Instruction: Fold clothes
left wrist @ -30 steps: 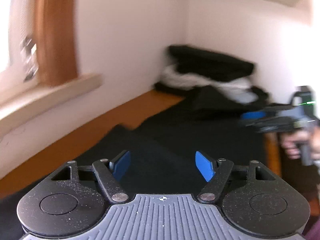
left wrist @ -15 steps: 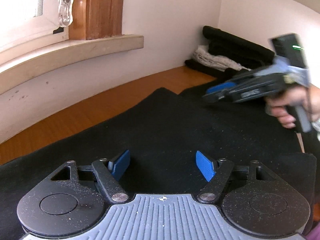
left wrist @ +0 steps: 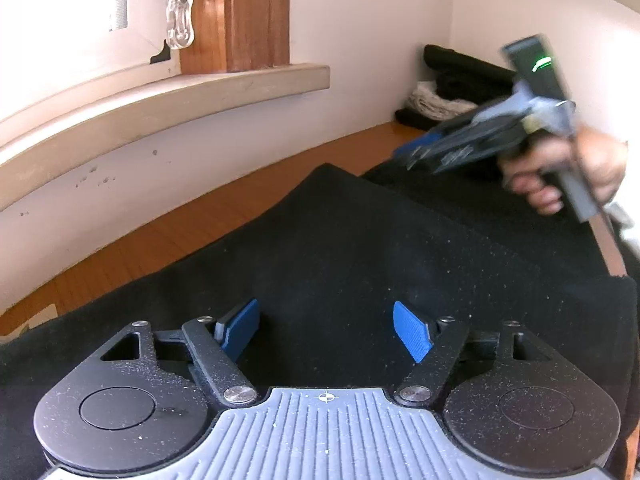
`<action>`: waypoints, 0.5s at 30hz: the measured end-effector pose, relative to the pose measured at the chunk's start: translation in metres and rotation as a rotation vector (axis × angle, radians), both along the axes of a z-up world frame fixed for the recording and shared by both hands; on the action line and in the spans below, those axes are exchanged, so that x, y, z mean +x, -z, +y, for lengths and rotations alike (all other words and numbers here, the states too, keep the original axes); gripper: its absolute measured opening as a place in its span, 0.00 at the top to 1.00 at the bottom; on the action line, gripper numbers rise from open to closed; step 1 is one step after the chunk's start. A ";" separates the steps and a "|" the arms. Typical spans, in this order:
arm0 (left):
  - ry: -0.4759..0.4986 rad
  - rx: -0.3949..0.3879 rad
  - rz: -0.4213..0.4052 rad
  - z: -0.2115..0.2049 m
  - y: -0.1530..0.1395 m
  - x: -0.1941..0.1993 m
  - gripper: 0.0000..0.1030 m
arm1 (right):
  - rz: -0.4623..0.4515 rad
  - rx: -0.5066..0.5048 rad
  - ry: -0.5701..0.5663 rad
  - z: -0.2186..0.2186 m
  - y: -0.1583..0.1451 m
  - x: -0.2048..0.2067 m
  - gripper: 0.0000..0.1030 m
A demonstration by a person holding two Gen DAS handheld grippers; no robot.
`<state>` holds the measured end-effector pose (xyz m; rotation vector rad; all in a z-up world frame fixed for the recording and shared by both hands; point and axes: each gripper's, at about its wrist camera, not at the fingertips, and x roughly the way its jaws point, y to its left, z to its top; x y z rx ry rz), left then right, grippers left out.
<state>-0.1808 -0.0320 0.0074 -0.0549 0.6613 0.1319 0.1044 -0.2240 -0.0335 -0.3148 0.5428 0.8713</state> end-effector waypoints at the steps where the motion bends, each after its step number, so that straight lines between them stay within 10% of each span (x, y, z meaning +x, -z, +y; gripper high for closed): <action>1: 0.001 0.005 0.002 -0.001 0.000 0.001 0.24 | -0.030 0.013 0.011 -0.014 -0.008 -0.004 0.60; 8: -0.023 -0.012 -0.028 -0.009 -0.013 0.016 0.15 | -0.089 0.056 0.289 -0.171 -0.032 -0.004 0.53; 15: 0.052 0.017 -0.055 -0.039 -0.021 0.050 0.04 | -0.098 0.131 0.337 -0.235 -0.017 -0.031 0.53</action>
